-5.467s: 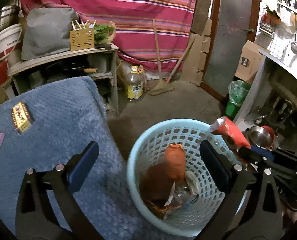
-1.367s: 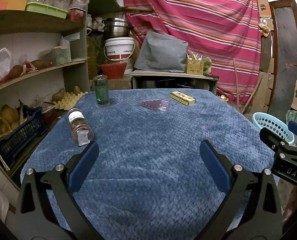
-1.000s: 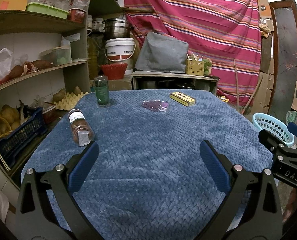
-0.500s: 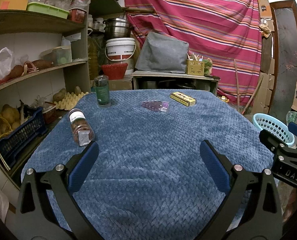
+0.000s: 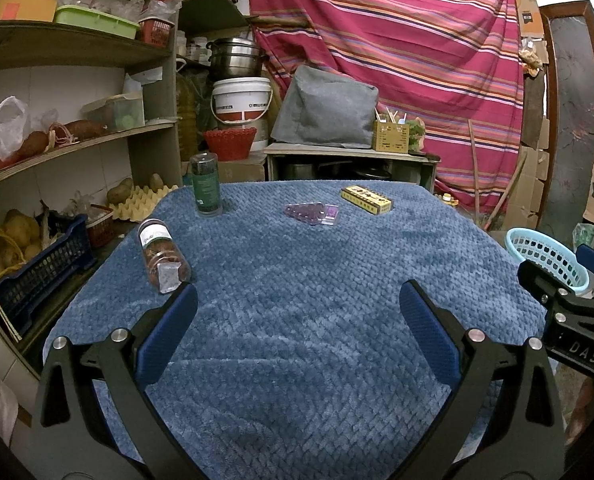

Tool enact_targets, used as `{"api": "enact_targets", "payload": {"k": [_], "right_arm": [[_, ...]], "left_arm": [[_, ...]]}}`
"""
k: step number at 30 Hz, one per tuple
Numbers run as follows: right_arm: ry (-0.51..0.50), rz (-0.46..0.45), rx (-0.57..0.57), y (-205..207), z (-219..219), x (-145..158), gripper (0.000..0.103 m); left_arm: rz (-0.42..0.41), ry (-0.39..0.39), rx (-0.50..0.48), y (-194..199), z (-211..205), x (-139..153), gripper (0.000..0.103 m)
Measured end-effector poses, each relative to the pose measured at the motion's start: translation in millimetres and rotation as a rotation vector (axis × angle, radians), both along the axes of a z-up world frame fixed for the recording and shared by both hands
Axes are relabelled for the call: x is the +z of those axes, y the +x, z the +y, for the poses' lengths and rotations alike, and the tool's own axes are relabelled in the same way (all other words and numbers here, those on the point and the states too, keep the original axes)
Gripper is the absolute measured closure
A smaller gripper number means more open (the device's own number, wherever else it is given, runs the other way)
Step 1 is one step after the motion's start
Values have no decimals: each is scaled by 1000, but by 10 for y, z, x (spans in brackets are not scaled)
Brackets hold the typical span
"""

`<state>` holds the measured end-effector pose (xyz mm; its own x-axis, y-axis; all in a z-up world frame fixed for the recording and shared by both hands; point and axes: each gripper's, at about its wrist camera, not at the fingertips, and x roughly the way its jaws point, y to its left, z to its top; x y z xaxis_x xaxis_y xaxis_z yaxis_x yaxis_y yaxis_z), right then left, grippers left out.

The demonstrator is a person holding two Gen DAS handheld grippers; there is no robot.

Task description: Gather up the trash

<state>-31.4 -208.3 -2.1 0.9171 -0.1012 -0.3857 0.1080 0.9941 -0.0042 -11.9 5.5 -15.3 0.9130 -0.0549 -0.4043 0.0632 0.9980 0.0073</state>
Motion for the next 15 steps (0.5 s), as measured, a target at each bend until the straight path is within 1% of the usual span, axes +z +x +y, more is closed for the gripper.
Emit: {"api": "enact_targets", "payload": {"k": [15], "right_arm": [[-6,3,5,3,-53,-3,5]], "left_arm": [[-2,2,6,-3,16,41,5]]}}
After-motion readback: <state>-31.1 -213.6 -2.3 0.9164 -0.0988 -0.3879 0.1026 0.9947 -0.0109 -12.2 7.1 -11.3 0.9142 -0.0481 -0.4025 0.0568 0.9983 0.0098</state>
